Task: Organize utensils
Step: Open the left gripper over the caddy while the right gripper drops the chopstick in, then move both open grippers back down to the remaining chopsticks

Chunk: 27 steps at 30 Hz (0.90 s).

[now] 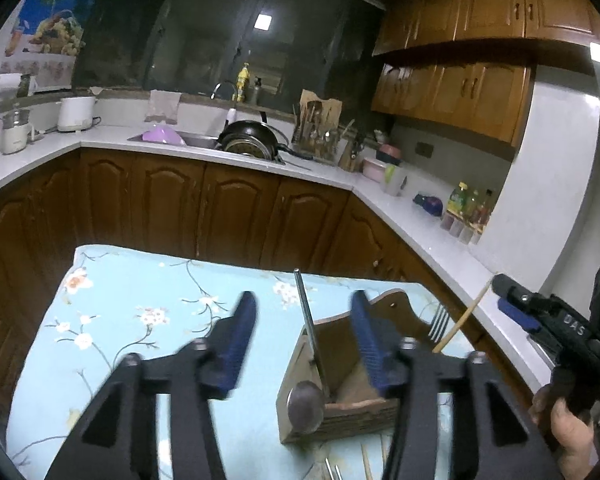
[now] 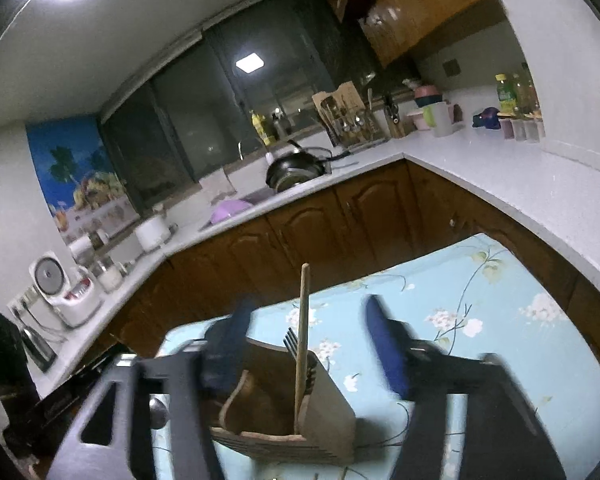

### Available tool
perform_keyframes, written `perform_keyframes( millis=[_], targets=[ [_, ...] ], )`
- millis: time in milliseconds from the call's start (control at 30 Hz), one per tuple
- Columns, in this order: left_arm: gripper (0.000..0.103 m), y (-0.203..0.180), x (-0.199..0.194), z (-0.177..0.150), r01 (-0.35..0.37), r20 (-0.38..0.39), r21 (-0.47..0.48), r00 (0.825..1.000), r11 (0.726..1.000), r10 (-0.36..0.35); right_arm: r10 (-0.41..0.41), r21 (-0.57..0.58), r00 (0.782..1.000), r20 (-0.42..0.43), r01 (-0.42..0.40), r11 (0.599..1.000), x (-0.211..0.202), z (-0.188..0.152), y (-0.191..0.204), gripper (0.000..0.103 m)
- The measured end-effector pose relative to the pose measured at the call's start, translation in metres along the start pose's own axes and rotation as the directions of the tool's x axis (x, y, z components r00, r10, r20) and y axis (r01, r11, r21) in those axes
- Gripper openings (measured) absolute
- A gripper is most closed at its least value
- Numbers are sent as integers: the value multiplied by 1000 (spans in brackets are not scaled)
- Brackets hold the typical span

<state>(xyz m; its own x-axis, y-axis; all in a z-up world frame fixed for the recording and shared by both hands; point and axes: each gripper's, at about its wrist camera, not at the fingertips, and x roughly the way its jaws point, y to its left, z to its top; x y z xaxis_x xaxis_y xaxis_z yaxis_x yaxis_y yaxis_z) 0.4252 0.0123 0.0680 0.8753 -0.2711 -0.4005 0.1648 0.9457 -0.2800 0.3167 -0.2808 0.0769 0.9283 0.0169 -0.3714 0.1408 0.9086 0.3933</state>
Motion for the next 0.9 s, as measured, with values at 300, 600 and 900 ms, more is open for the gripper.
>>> perform_keyframes(
  millis=[300, 600, 900],
  targets=[
    [81, 12, -67, -33, -37, 29, -26, 999, 999, 38, 31, -7, 999, 36, -30, 1000, -61, -18, -1, 97],
    [84, 18, -130, -96, -54, -63, -92, 997, 994, 48, -23, -40, 1000, -18, 22, 999, -122, -76, -5, 99],
    [84, 9, -167, -130, -56, -154, -112, 987, 992, 38, -74, -61, 994, -78, 69, 996, -155, -132, -9, 99]
  ],
)
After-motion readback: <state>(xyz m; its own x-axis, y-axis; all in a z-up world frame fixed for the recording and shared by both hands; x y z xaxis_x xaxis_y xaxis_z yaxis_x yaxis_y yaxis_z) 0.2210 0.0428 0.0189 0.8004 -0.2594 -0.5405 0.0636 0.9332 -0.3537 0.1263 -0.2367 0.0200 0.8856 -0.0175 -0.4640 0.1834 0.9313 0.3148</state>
